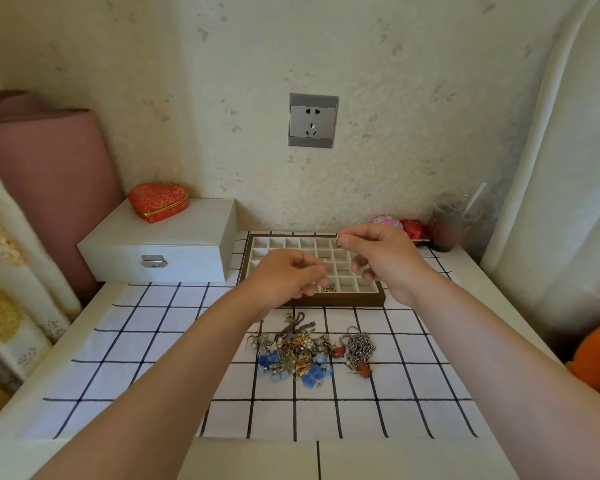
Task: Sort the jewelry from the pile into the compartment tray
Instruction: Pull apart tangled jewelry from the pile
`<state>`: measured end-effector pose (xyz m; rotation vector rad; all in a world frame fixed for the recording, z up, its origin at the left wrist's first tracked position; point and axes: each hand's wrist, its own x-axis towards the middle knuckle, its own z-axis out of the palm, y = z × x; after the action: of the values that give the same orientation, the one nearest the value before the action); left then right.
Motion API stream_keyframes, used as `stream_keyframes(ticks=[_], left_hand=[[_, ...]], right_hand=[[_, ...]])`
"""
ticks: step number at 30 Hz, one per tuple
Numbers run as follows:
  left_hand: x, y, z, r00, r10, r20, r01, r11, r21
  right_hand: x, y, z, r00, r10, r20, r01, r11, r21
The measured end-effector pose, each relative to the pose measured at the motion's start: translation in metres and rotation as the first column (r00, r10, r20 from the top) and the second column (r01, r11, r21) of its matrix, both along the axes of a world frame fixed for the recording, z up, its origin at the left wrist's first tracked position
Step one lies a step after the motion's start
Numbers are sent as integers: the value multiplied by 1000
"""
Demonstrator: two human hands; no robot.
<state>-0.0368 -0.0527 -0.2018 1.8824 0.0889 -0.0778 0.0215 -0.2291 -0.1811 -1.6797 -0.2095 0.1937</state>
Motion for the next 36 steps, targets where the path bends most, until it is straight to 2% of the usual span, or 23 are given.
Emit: stream_keyframes(ticks=[5, 8, 12, 20, 23, 28, 33, 36], left_hand=[[15, -13, -12, 990, 93, 109, -95, 995, 9], [27, -20, -19, 988, 75, 132, -91, 988, 121], [38, -13, -28, 996, -24, 86, -2, 957, 291], [28, 14, -38, 986, -17, 167, -68, 870, 489], [27, 12, -39, 987, -63, 147, -23, 853, 521], [29, 9, -42, 985, -104, 140, 12, 841, 540], [30, 11, -44, 986, -94, 139, 0, 828, 561], [30, 12, -44, 983, -96, 157, -15, 808, 589]], right_hand=[[10, -3, -8, 990, -103, 94, 113, 988, -108], [16, -1, -14, 980, -116, 163, 148, 969, -198], [20, 2, -19, 976, -72, 206, 130, 950, -284], [29, 7, -34, 974, 76, 215, 39, 874, -484], [29, 9, -31, 969, 65, 239, 60, 875, -480], [27, 9, -17, 958, -33, 284, 131, 933, -334], [26, 7, -16, 958, -25, 286, 127, 930, -344], [26, 7, -23, 957, -2, 291, 123, 908, -401]])
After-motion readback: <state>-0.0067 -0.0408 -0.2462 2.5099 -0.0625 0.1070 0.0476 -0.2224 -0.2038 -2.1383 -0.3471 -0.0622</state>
